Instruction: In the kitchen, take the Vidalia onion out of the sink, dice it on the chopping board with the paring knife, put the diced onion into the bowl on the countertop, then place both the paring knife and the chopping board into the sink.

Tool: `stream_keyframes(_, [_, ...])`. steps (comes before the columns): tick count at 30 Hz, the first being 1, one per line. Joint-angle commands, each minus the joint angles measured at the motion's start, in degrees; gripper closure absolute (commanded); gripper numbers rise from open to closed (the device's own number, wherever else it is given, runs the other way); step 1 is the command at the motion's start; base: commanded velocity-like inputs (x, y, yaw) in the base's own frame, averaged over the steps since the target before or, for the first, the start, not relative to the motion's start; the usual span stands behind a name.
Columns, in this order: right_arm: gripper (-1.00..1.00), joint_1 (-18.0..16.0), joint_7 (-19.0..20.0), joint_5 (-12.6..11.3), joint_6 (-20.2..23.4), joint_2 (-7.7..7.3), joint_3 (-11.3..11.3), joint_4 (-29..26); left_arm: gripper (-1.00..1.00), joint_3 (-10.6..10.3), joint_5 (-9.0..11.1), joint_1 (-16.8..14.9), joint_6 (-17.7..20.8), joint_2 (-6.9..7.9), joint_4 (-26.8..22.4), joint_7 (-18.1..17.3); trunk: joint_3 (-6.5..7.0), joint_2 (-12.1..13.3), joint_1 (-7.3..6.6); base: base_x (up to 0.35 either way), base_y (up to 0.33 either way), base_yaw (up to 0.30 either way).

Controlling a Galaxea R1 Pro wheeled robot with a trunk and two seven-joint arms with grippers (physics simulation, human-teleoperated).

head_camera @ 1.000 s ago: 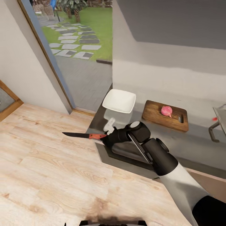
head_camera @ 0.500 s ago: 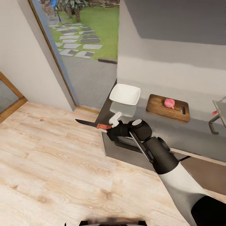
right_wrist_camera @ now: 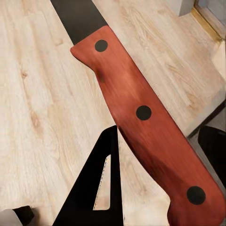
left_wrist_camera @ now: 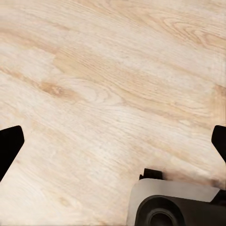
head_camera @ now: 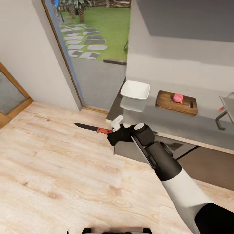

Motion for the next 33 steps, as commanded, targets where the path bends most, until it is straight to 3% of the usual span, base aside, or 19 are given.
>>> stream_keyframes(1, [1.00, -0.05, 0.45, 0.59, 0.20, 0.04, 0.04, -0.04, -1.00, -0.02, 0.18, -0.09, -0.31, 0.00, 0.21, -0.06, -0.09, -0.10, 0.00, -0.271, 0.157, 0.000])
stream_keyframes(8, [1.00, -0.05, 0.38, 0.48, 0.15, -0.01, 0.17, 0.43, -1.00, -0.02, 0.18, -0.10, -0.31, 0.00, 0.21, -0.06, -0.09, -0.10, 0.00, -0.271, 0.157, 0.000])
stream_keyframes(12, [1.00, 0.12, 0.00, 0.36, -0.33, -0.21, 0.30, 3.89, -1.00, -0.02, 0.18, -0.10, -0.31, 0.00, 0.21, -0.06, -0.09, -0.10, 0.00, -0.271, 0.157, 0.000])
stream_keyframes(15, [1.00, 0.39, -0.06, 0.28, -3.47, -0.23, 0.34, 9.46, -1.00, -0.02, 0.18, -0.12, -0.31, 0.00, 0.21, -0.06, -0.09, -0.10, 0.00, -0.219, 0.116, 0.000])
stream_keyframes(19, [1.00, 0.64, -0.08, 0.20, -13.74, -0.10, 0.35, 20.48, -1.00, -0.02, 0.18, -0.10, -0.31, 0.00, 0.21, -0.06, -0.09, -0.10, 0.00, -0.085, 0.039, 0.000])
stream_keyframes(21, [1.00, 0.70, -0.06, 0.17, -21.12, 0.51, 0.36, 29.85, -1.00, -0.02, 0.18, -0.14, -0.31, 0.00, 0.21, -0.06, -0.09, -0.10, 0.00, -0.027, 0.012, 0.000])
stream_keyframes(24, [1.00, 0.73, -0.21, 0.23, -32.13, 2.68, 0.36, 44.61, -1.00, -0.02, 0.18, -0.10, -0.31, 0.00, 0.21, -0.06, -0.09, -0.10, 0.00, -0.009, 0.004, 0.000])
stream_keyframes(26, [1.00, 0.73, -0.88, 0.27, -38.04, 4.13, 0.36, 51.49, -1.00, -0.02, 0.18, -0.12, -0.31, 0.00, 0.21, -0.06, -0.09, -0.10, 0.00, -0.004, 0.002, 0.000])
stream_keyframes(29, [1.00, 0.74, -4.80, 0.26, -48.49, 6.11, 0.36, 63.06, -1.00, -0.02, 0.18, -0.10, -0.31, 0.00, 0.21, -0.06, -0.09, -0.10, 0.00, -0.001, 0.000, 0.000])
stream_keyframes(33, [1.00, 1.25, -11.10, 0.24, -57.74, 6.11, 0.36, 72.33, -1.00, -0.02, 0.18, -0.11, -0.31, 0.00, 0.21, -0.06, -0.09, -0.10, 0.00, 0.000, 0.000, 0.000])
